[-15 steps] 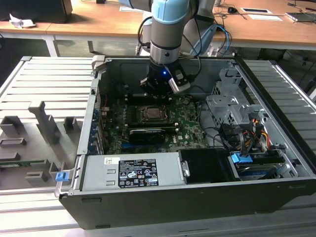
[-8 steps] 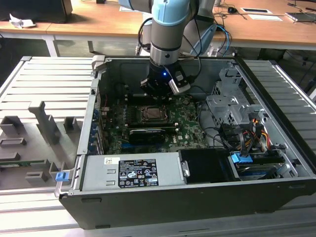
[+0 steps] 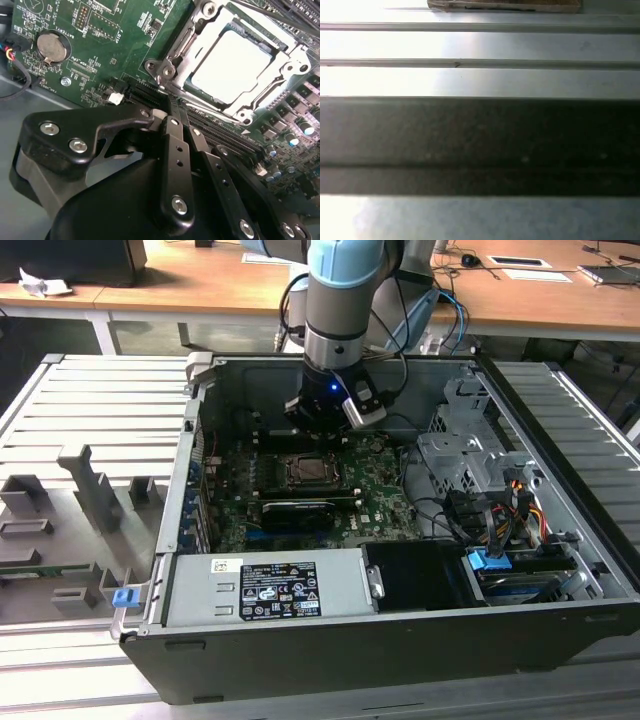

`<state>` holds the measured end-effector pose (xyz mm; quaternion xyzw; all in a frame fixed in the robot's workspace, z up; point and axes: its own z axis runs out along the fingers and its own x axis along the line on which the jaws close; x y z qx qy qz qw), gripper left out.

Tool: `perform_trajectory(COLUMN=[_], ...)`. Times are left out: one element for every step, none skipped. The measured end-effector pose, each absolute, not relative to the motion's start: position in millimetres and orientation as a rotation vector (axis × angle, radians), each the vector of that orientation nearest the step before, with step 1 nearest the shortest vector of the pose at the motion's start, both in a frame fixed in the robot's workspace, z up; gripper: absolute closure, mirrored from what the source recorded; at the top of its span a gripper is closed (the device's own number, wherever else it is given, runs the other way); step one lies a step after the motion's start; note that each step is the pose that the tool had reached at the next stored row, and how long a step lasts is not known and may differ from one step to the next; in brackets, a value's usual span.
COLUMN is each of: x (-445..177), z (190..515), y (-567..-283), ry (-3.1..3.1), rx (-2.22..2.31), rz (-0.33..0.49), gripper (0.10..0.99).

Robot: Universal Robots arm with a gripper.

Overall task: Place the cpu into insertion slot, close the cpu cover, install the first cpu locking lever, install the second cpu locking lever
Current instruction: 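Install the first cpu locking lever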

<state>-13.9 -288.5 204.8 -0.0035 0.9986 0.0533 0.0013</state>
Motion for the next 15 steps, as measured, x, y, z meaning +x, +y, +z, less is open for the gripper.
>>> perform_trajectory(x=[-13.9,-13.9,-13.9,-13.9,-13.9,-13.9,-14.0,-13.9,-13.9,-13.9,-13.9,-13.9,-13.9,-13.8,-13.7], z=[204.4,204.0,203.6,203.3,203.2,203.2,203.5,204.2,204.8,204.8,204.8,204.7,204.5,204.3,203.9], y=[-288.5,-288.5,-288.5,-288.5,-288.5,-288.6,-288.6,-288.5,-288.5,-288.5,-288.5,-288.4,-288.5,-288.5,-288.5], ry=[3.135,3.135,3.135,3.135,3.135,3.135,3.135,3.135,3.135,3.135,3.135,3.135,3.136,3.136,3.136], rx=[-0.011,-0.011,-0.011,-0.011,-0.011,-0.011,-0.011,-0.011,-0.011,-0.011,-0.011,-0.011,-0.010,-0.011,-0.011], rz=[0.166,0.163,0.162,0.159,0.157,0.157,0.157,0.157,0.157,0.157,0.156,0.152,0.143,0.136,0.129], gripper=[0.980,0.980,0.980,0.980,0.980,0.980,0.980,0.980,0.980,0.980,0.980,0.980,0.980,0.980,0.980])
